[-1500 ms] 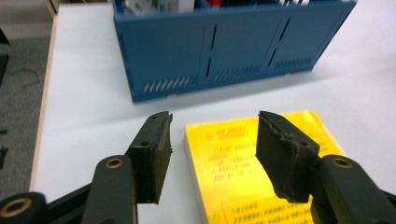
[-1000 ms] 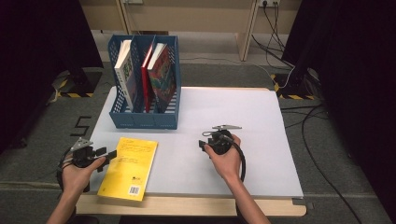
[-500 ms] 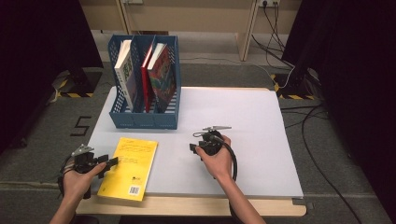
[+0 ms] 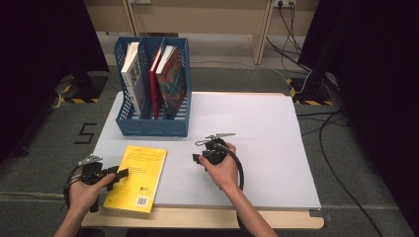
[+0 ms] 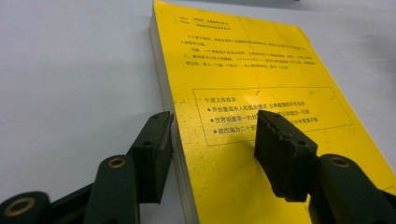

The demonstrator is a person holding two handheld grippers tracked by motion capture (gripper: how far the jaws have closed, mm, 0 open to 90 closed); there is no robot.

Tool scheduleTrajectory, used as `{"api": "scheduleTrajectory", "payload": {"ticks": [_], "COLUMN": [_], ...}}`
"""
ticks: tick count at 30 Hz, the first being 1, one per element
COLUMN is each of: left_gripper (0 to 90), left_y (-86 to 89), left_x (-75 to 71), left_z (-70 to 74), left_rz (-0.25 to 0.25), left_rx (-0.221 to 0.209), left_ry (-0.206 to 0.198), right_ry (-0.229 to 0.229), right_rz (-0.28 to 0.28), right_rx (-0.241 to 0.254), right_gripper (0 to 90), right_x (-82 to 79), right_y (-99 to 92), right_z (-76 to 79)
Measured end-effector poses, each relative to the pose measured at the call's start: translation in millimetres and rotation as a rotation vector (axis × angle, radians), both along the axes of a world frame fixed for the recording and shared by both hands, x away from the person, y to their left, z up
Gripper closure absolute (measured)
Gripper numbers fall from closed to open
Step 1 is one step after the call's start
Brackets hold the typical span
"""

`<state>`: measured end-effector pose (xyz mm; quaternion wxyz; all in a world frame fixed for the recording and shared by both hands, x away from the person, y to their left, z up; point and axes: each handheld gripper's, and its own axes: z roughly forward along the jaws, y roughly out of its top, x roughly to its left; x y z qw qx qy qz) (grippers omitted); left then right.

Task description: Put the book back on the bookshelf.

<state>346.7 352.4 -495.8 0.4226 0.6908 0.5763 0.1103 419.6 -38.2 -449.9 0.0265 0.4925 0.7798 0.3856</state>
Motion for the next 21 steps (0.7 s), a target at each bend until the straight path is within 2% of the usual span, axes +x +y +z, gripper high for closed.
{"api": "scheduleTrajectory", "payload": {"ticks": [6, 12, 16, 21], "left_gripper": [45.9, 45.6, 45.5, 45.4], "left_y": [-1.9, -9.0, -16.4, -27.4], "left_x": [-0.7, -2.1, -3.7, -4.8], "left_z": [0.7, 3.2, 4.2, 5.8], "left_rz": [0.006, 0.037, 0.020, 0.010], "left_rx": [0.010, 0.029, 0.034, 0.043], "left_ry": [-0.001, 0.015, 0.024, 0.033], "right_ry": [0.007, 0.035, 0.054, 0.073], "right_rz": [0.021, 0.055, 0.094, 0.116], "right_rx": [0.008, 0.012, 0.005, 0.014], "right_gripper": [54.2, 53.9, 54.0, 54.0], "right_x": [-0.4, -3.3, -7.3, -9.9], "right_y": [9.5, 20.2, 34.1, 44.9], "right_z": [-0.9, -8.9, -14.4, -19.1]}}
